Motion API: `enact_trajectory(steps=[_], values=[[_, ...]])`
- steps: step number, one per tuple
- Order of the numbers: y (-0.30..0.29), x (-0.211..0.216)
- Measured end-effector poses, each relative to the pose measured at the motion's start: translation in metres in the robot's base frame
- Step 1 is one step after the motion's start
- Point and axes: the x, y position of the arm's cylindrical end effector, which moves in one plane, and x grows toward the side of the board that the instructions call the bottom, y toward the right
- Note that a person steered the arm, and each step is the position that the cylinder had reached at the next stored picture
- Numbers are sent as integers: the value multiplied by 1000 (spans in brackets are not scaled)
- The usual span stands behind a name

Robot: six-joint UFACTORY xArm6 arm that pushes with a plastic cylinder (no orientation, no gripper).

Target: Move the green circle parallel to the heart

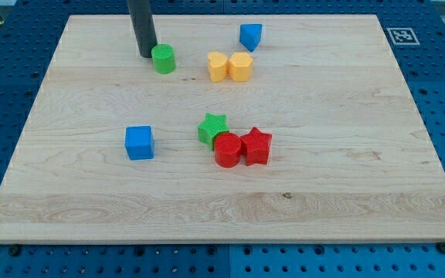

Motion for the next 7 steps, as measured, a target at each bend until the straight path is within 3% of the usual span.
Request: enact_trajectory(steps=[4,7], values=[[9,5],[64,54]])
